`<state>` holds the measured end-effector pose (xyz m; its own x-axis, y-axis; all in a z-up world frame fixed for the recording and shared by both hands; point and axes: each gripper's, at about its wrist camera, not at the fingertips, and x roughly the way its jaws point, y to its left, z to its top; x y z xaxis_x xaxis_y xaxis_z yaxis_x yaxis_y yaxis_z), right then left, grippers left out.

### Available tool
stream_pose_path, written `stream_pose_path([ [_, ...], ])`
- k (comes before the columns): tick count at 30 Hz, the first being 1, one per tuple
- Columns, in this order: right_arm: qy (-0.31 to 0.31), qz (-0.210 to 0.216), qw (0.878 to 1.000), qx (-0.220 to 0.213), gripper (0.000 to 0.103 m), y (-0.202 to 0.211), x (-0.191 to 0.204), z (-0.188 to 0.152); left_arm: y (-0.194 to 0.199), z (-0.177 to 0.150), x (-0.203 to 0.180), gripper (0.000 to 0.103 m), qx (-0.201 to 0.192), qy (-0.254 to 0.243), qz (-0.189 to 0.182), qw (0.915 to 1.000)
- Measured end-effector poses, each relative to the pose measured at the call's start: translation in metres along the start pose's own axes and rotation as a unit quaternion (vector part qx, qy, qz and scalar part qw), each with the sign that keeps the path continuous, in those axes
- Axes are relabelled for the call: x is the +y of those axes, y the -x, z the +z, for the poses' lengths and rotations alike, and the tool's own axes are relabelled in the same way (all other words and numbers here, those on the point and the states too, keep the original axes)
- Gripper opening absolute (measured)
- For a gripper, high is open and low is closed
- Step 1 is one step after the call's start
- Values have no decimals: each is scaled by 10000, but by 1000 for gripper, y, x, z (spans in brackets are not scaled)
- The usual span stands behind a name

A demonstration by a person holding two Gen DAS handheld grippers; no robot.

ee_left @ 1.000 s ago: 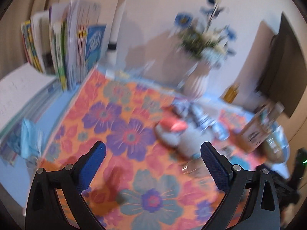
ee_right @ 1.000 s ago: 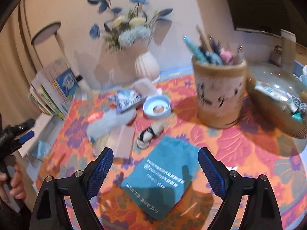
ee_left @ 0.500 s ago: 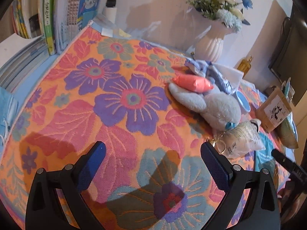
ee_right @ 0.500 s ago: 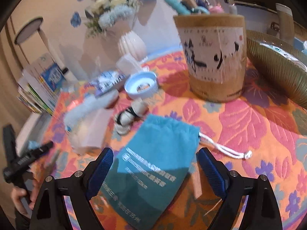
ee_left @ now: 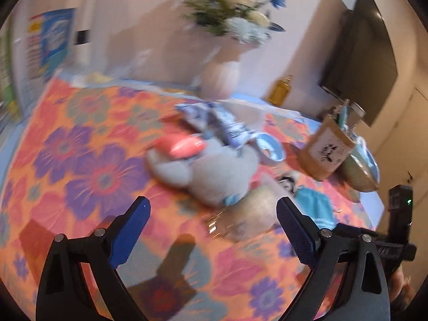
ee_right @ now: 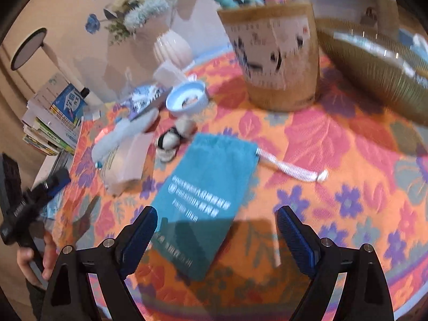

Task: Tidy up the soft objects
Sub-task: 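Grasp the grey plush bunny with the left tool while the right tool grasps the teal drawstring pouch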

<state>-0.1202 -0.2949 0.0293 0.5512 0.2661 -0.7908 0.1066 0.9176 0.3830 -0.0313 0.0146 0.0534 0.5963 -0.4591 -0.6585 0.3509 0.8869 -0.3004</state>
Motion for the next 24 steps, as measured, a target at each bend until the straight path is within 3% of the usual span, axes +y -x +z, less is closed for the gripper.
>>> stream_pose_path([
  [2,80,-34,10000,-1,93,-2,6,0,-15,7,-7,73,171,-125,-36,9998],
  [3,106,-37,9999,19,93,-4,10,0,-24,11,-10,70,289,-181,-31,9994],
  [8,352,-140,9992,93,93,-19,33,4,-56,18,-11,69,482,-168,114,9986],
  [11,488,-418,9979,105,103,-33,49,6,-68,20,-16,72,499,-379,412,9972],
  [15,738,-946,9928,67,103,-48,69,9,-76,19,-22,73,450,-513,523,9963],
  [19,1000,-1539,9830,13,103,-61,81,7,-82,17,-19,73,382,-443,458,9972],
  [22,897,-1545,9839,-65,103,-61,77,8,-78,17,-9,70,305,-191,285,9989],
  [23,837,-1550,9843,-109,99,-59,75,10,-77,17,-7,68,278,-127,251,9992],
  [24,792,-1609,9836,-183,87,-58,74,11,-76,17,-7,67,251,-99,238,9994],
])
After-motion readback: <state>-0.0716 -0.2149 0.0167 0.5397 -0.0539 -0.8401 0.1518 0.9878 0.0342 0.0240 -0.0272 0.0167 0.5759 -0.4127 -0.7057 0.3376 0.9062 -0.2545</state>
